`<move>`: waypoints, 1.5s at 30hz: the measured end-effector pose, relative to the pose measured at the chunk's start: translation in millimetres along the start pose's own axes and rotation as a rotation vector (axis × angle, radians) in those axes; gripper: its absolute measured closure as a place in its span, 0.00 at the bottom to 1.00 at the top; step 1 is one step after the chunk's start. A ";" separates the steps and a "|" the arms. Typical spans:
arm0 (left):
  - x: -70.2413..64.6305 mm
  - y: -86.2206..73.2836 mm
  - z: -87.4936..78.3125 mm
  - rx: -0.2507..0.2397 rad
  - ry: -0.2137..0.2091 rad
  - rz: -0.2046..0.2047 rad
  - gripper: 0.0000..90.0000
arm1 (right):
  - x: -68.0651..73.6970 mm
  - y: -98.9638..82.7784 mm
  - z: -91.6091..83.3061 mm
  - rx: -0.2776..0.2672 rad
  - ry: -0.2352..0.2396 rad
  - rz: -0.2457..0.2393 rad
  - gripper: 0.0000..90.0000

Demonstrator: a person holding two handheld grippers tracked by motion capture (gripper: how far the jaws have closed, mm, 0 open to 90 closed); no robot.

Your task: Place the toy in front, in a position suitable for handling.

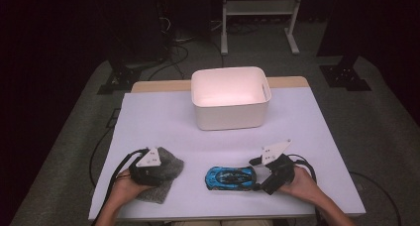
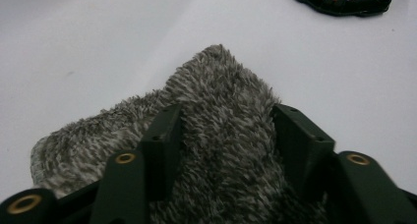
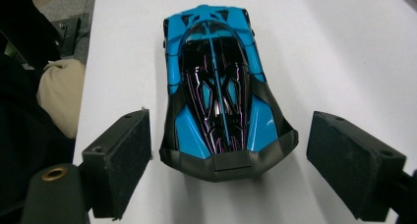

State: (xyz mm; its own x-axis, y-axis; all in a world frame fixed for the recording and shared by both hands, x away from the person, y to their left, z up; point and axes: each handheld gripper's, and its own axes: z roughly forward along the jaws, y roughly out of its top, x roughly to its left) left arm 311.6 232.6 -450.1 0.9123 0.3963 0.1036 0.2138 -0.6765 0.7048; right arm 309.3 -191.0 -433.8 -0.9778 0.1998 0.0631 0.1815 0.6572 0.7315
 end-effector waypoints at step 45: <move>-49.3 96.0 44.7 -0.047 -0.298 0.193 0.55 | -0.6 -9.0 14.8 -0.013 0.018 -0.002 0.25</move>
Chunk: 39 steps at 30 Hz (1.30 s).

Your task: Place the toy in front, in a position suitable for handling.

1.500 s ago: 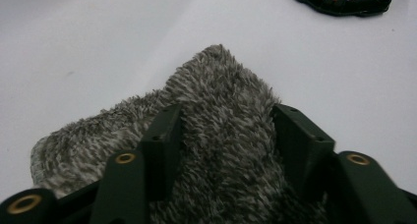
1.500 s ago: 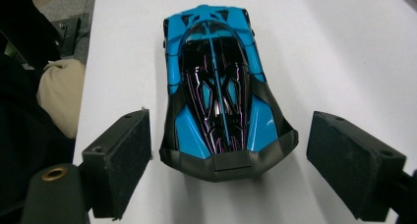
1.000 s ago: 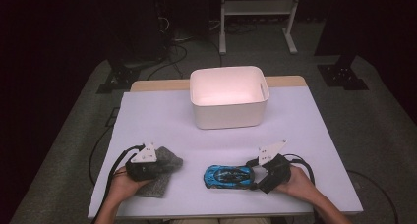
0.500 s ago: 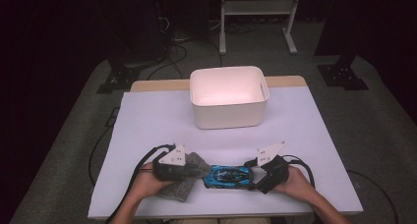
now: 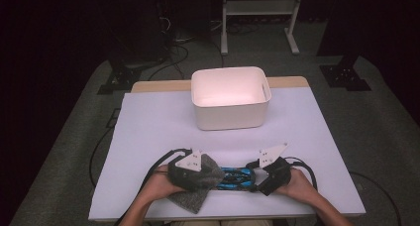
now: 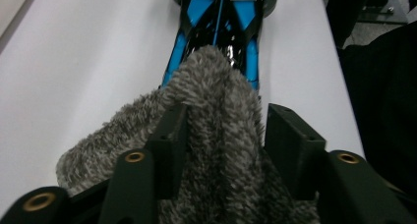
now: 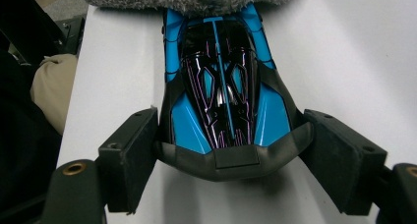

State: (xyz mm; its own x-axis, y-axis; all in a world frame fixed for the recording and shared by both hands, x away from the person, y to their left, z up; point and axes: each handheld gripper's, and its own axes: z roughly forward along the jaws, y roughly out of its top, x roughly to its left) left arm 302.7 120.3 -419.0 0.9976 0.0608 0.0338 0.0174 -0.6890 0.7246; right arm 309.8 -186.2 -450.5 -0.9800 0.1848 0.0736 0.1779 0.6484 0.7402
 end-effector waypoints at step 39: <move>5.1 -12.6 -4.2 0.091 0.025 0.031 0.87 | 1.3 8.4 15.2 0.006 0.000 -0.053 0.25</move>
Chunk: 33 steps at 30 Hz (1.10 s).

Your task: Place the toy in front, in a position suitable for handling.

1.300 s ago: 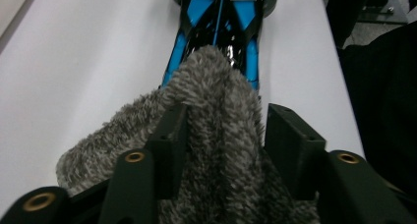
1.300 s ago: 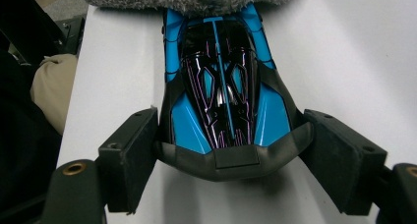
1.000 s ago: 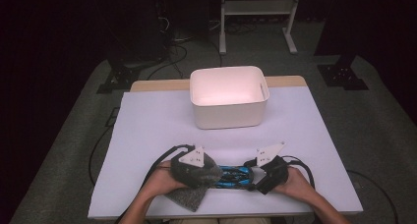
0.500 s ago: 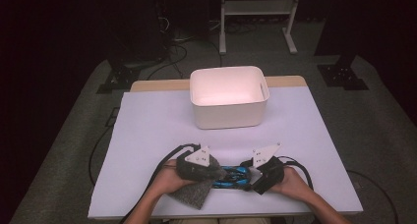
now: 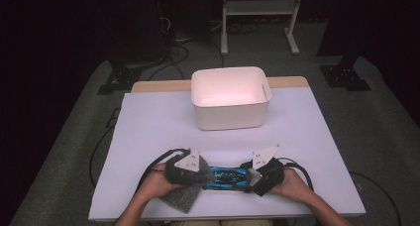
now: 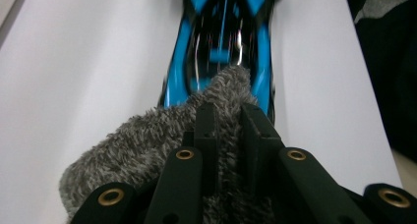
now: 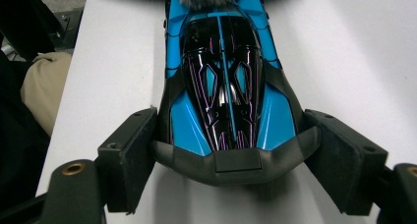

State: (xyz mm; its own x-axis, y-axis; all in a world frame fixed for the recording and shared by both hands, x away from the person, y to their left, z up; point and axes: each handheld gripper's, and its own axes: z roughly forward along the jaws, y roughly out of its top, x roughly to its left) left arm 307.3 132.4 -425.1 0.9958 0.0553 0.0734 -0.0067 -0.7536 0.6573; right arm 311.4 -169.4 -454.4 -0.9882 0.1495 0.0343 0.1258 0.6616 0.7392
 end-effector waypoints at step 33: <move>14.1 13.5 3.2 -0.017 0.003 0.000 0.87 | -0.1 11.0 11.7 0.003 0.017 -0.007 0.25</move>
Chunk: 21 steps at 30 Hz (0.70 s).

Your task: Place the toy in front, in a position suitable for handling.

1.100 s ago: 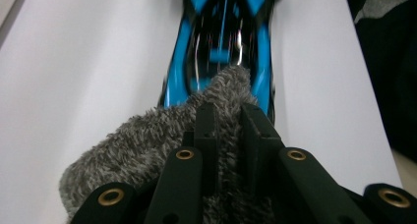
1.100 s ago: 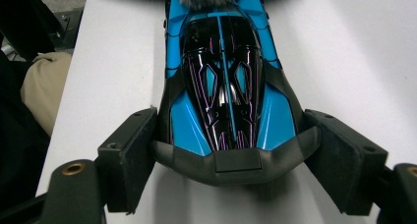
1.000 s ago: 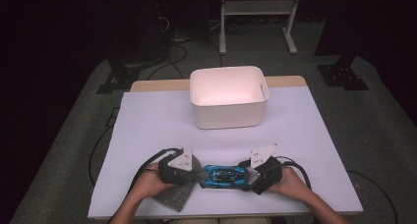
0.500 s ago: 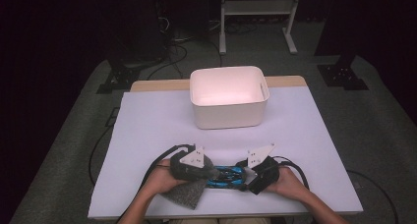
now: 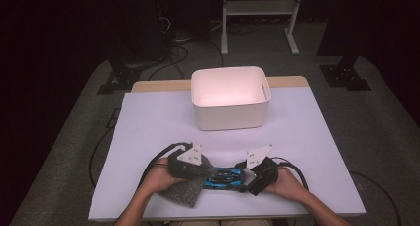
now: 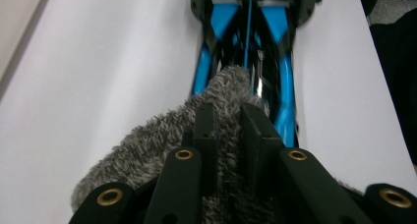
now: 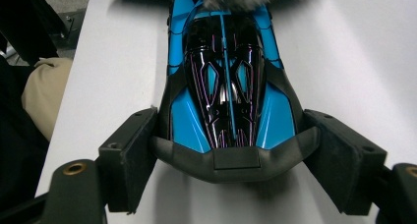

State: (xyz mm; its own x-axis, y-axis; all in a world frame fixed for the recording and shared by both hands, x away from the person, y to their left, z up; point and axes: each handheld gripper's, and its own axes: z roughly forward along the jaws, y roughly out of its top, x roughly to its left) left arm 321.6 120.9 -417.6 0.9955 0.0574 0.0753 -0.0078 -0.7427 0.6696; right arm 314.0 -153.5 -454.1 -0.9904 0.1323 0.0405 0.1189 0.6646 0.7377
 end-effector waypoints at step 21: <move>-0.1 5.7 -1.1 0.009 -0.030 0.006 0.87 | -0.6 3.8 4.5 -0.002 0.009 0.001 0.26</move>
State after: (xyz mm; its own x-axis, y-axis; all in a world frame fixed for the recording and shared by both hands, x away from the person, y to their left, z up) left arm 321.4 117.4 -412.9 0.9978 0.0331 0.0566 -0.0127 -0.7491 0.6624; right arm 315.3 -147.7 -454.4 -0.9909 0.1266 0.0468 0.1196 0.6631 0.7390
